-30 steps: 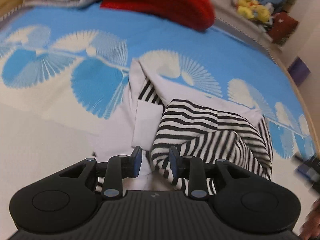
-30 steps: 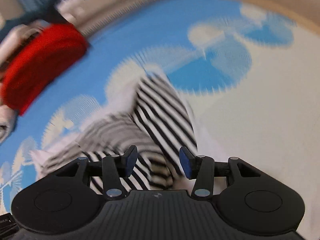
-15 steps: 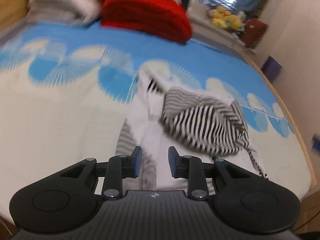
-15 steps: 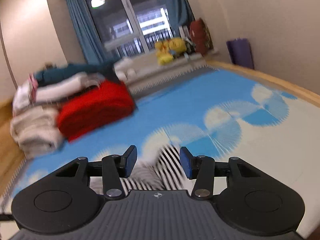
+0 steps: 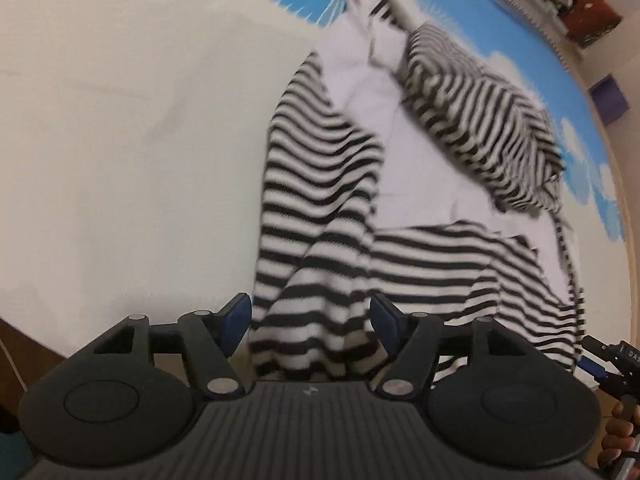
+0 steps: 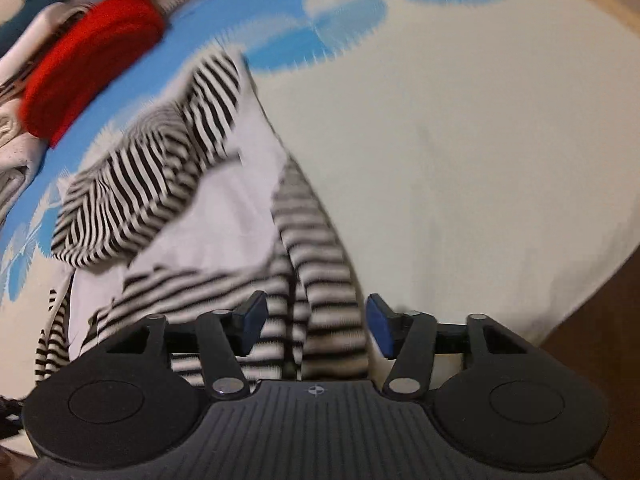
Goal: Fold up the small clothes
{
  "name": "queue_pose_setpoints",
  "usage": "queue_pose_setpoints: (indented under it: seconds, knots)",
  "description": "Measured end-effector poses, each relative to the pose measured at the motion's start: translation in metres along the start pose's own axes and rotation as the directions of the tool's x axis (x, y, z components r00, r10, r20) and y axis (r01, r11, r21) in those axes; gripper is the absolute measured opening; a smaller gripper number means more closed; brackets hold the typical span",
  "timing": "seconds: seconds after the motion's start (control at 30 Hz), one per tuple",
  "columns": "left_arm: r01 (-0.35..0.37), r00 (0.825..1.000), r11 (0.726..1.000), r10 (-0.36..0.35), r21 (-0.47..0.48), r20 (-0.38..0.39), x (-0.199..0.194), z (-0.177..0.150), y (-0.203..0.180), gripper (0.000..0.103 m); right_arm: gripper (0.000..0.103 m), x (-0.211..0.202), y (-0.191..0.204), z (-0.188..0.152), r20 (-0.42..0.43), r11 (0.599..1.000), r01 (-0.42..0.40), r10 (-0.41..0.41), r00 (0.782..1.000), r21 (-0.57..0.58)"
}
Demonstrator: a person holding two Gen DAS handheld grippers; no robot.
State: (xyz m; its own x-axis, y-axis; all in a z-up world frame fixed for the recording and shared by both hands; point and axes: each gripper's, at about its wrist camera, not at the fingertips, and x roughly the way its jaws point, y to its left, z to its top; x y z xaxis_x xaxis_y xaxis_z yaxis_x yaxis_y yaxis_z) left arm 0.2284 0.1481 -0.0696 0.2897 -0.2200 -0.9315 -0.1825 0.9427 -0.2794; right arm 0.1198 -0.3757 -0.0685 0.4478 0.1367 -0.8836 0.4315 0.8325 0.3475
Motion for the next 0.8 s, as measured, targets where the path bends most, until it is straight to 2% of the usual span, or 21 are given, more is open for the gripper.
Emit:
queue_pose_setpoints:
  seconds: [0.07,0.2,0.33,0.43,0.5,0.63,0.67,0.73,0.77,0.8]
  knots:
    - [-0.02,1.0,1.0,0.019,-0.024,-0.019,0.007,0.0,0.007,0.071,0.06,0.008,-0.002,-0.006,-0.046,1.0,-0.01,0.011,0.999,0.022]
    - [0.007,0.999,0.996,-0.011,-0.087,-0.051,0.013,0.0,0.014,0.071,0.066,0.017,0.003,-0.012,-0.098,1.0,0.019,-0.019,0.995,-0.001]
    - [-0.016,0.997,0.997,0.01,-0.081,-0.072,0.02,-0.003,0.012,0.069,0.066,0.022,0.005,-0.015,-0.133,0.999,0.039,-0.039,0.99,-0.001]
    - [-0.025,0.996,0.996,0.018,-0.08,-0.083,0.024,-0.004,0.013,0.064,0.066,0.025,0.003,-0.018,-0.158,0.999,0.052,-0.05,0.986,0.01]
    - [-0.023,0.996,0.997,0.017,-0.073,-0.083,0.025,-0.005,0.012,0.057,0.067,0.026,0.002,-0.018,-0.16,0.999,0.051,-0.048,0.986,0.014]
    - [0.016,0.996,0.998,-0.021,-0.054,-0.091,0.026,-0.006,0.008,0.015,0.067,0.028,0.003,-0.019,-0.164,0.999,0.051,-0.05,0.985,-0.002]
    - [0.026,0.996,0.999,-0.03,-0.047,-0.087,0.025,-0.007,0.006,0.011,0.065,0.028,0.004,-0.019,-0.165,0.999,0.048,-0.049,0.985,-0.007]
    - [0.022,0.997,0.999,-0.023,-0.024,-0.071,0.023,-0.008,0.001,0.01,0.046,0.026,0.004,-0.019,-0.163,0.999,0.031,-0.032,0.986,-0.009]
    - [0.019,0.998,1.0,-0.021,-0.018,-0.067,0.021,-0.009,0.0,0.009,0.027,0.025,0.003,-0.019,-0.161,1.0,0.013,-0.013,0.987,-0.003]
    - [0.021,0.998,1.0,-0.022,-0.018,-0.062,0.02,-0.01,-0.001,0.009,0.017,0.024,0.002,-0.018,-0.158,1.0,-0.006,0.008,0.987,0.009]
